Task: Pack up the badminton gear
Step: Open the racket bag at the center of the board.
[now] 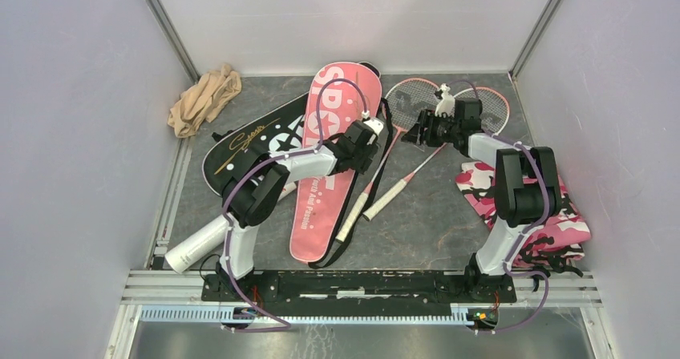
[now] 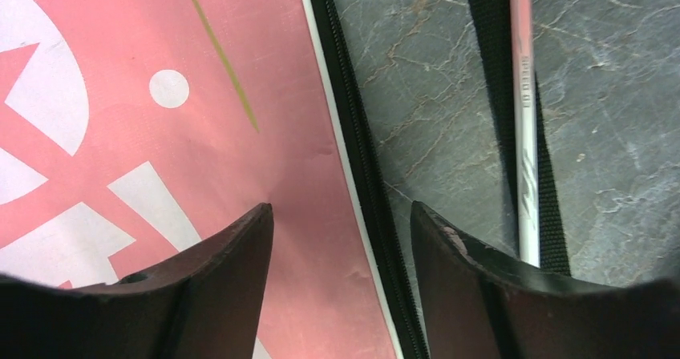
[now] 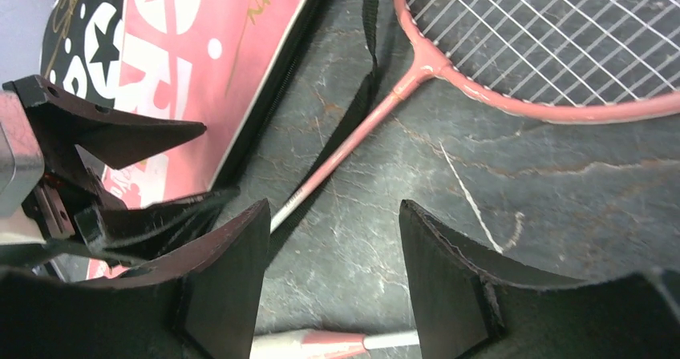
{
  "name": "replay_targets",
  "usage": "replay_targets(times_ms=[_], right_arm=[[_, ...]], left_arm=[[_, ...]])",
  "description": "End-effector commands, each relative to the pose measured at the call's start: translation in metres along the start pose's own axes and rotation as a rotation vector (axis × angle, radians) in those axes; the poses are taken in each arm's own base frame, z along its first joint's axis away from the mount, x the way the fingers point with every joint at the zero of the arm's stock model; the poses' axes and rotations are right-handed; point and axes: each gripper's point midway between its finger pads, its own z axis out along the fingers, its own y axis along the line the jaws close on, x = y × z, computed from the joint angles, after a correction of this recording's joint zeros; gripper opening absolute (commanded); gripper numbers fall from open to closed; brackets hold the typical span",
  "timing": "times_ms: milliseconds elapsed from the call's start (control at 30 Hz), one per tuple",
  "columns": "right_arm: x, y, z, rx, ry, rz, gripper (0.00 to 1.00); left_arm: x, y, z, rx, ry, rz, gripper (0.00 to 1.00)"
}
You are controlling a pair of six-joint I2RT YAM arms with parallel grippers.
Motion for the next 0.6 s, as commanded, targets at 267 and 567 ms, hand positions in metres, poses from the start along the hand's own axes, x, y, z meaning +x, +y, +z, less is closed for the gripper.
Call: replay_targets(times_ms=[267, 567], right_arm=[[0.019, 0.001, -0.009, -0.032, 0.038, -0.031, 0.64], [0.020, 0.005, -0.007, -0.060, 0.036, -0.020, 0.63]], left_arm=[[-0.011, 0.005, 0.002, -0.004, -0.032, 0.033, 0.43], [-0.014, 0.006, 0.001, 0.070, -0.034, -0.035, 0.03]])
